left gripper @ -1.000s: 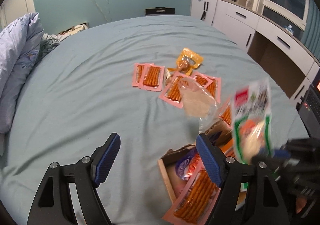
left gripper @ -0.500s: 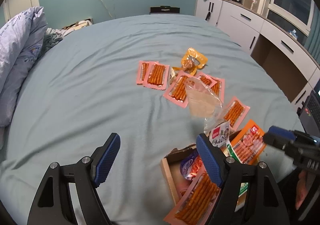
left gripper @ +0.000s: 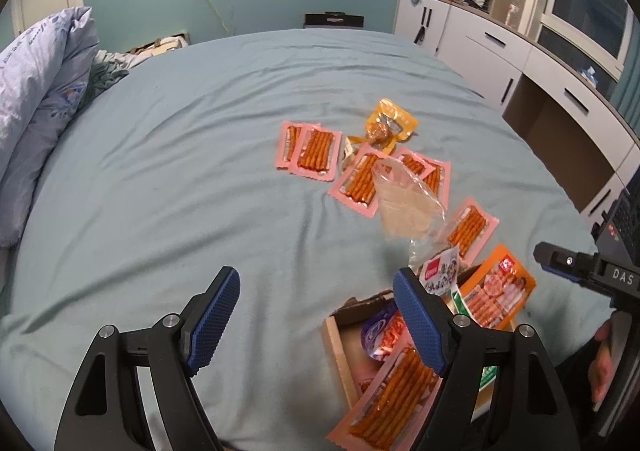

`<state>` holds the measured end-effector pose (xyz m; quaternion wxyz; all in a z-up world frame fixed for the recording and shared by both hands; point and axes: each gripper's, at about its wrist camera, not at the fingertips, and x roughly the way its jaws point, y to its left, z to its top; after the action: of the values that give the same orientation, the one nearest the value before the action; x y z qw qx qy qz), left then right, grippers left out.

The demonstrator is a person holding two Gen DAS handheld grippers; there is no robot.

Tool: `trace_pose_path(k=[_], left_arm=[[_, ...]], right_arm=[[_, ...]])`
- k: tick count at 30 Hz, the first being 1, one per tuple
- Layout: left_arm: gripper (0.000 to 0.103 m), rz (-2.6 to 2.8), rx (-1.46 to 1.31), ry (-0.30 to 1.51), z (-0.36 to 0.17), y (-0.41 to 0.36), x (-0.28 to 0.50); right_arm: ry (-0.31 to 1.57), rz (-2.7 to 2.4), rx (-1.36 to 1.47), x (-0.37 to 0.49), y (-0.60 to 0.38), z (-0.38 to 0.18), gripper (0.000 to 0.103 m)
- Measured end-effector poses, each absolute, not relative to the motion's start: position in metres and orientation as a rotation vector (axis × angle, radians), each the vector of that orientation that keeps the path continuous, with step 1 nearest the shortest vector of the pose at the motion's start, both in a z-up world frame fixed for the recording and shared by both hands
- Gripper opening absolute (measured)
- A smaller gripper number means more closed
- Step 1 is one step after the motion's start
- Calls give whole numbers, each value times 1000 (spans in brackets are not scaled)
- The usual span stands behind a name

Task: Organize snacks
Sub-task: 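Move the right tool toward the pink strip packs on the bedsheet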

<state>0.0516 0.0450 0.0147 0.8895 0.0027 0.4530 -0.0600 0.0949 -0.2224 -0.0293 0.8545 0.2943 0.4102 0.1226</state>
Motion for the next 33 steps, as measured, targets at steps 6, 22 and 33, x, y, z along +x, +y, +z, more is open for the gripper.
trace_pose_path(k=[6,22,33], left_arm=[[80,-106,-13,958,10,51,56],[81,-99,37,953,10,43,56],[81,-87,22,942,13,45,54]], right_arm=[[885,255,607,99,-221,-31,54],[896,263,537,105,-208,-29,54],[896,262,543,105,-209,-29,54]])
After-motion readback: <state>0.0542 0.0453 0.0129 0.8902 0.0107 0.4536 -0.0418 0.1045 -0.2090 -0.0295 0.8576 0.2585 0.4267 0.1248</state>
